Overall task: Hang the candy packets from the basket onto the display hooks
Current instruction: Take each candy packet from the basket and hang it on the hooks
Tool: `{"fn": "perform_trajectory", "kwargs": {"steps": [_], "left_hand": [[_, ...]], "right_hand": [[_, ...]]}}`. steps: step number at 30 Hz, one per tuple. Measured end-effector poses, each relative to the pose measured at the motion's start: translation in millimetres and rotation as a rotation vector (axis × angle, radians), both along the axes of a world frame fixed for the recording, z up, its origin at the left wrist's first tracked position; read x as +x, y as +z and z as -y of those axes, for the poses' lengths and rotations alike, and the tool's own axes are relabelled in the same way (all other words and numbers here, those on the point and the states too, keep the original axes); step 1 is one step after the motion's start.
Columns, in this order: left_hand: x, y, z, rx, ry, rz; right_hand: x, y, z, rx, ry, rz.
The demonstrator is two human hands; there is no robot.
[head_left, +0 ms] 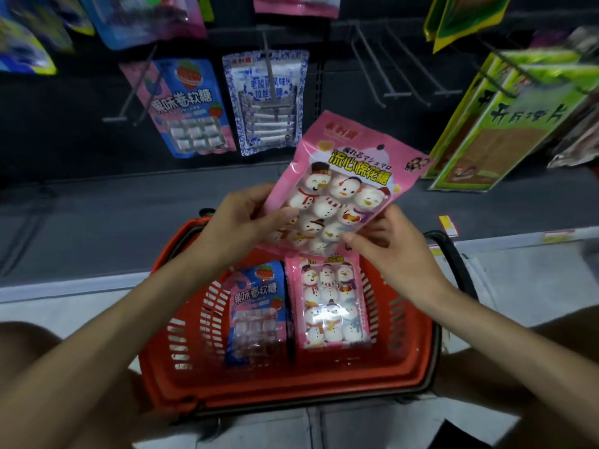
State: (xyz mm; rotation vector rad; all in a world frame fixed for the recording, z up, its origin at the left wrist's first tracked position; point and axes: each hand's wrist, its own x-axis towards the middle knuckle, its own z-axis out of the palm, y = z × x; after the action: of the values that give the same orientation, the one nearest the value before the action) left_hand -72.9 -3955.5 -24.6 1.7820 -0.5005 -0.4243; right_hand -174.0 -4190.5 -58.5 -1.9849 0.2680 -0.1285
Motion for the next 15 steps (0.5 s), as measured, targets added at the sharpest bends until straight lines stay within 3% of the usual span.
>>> {"fn": "perform_trajectory", "kwargs": {"steps": [7, 15], "left_hand": [[-2, 22, 1, -0.223, 0.033, -0.038], [0, 55, 18, -0.273, 0.154, 0.045]], "right_hand": [[6, 40, -10, 0.182, -0.007, 0.216], [36, 72, -12, 0.363, -0.046, 0.358]]}}
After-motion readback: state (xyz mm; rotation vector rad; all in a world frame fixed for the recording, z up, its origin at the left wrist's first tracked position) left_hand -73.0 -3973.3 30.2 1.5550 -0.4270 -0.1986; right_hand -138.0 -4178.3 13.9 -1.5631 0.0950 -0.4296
